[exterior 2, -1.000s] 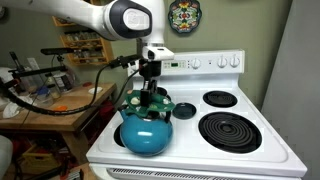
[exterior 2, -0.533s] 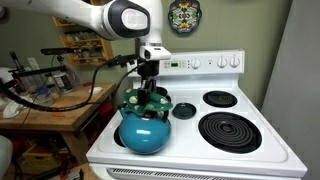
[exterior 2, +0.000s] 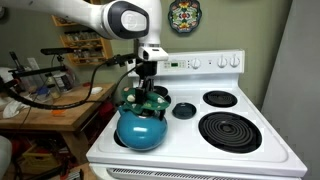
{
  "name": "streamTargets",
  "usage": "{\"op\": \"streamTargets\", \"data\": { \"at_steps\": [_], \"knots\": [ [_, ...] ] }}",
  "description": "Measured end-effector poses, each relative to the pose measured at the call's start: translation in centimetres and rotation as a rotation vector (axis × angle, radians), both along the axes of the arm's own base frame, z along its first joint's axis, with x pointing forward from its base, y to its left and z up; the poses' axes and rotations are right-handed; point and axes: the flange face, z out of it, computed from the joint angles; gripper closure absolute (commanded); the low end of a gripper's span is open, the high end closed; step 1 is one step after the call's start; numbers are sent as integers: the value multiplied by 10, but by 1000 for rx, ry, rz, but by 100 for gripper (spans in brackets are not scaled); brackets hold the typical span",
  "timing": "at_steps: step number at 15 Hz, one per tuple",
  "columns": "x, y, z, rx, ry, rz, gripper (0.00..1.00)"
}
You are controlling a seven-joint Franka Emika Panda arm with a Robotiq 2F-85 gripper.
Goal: Use the green pot holder to move the blue kettle to the left
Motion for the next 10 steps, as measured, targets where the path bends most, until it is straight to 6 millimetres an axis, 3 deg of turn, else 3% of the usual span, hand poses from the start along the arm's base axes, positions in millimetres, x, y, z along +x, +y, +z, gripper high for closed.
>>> {"op": "streamTargets", "data": {
  "at_steps": [10],
  "knots": [
    [1, 20, -3, -3, -17, 4, 100]
  ]
}}
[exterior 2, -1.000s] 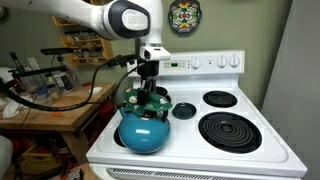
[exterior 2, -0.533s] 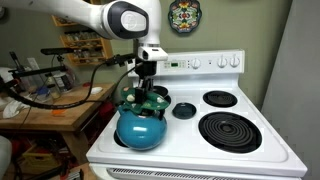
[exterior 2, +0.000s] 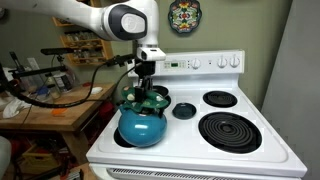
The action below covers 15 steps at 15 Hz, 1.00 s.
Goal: Use the green pot holder to move the blue kettle to the left
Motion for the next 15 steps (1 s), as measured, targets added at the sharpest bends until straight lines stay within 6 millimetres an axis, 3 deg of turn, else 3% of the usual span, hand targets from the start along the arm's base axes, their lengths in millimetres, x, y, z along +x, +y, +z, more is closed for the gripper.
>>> {"op": "streamTargets", "data": {
  "at_steps": [9, 15],
  "knots": [
    [2, 1, -6, -5, 11, 3, 100],
    [-5, 20, -8, -21, 11, 13, 100]
  ]
}}
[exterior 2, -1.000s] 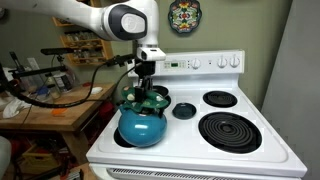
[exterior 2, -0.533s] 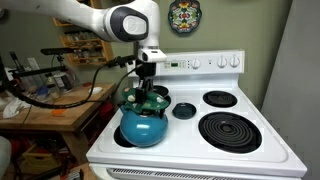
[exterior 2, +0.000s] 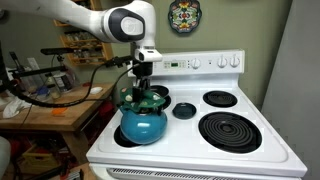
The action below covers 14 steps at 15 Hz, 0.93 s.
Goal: Use the green pot holder to move the blue kettle to the left
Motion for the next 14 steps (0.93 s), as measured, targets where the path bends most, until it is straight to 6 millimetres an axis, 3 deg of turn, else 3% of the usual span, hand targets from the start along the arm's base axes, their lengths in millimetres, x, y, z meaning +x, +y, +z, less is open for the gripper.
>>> {"op": "streamTargets", "data": {
  "at_steps": [14],
  "knots": [
    [-9, 35, -6, -40, 86, 24, 100]
  ]
}}
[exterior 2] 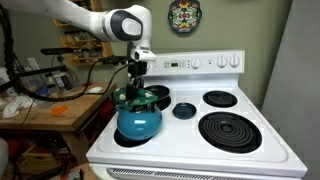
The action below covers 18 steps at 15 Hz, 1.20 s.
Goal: Use the green pot holder to move the blue kettle to the left
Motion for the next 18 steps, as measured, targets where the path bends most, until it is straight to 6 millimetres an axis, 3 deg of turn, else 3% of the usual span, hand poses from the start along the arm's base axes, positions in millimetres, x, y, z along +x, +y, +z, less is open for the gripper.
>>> {"op": "streamTargets", "data": {
  "at_steps": [8, 9, 10, 11, 18],
  "knots": [
    [3, 4, -5, -16, 59, 7, 100],
    [4, 4, -5, -16, 63, 7, 85],
    [4, 4, -5, -17, 65, 7, 82],
    [4, 4, -5, -18, 67, 7, 67],
    [3, 3, -3, -25, 83, 7, 14]
  ]
}}
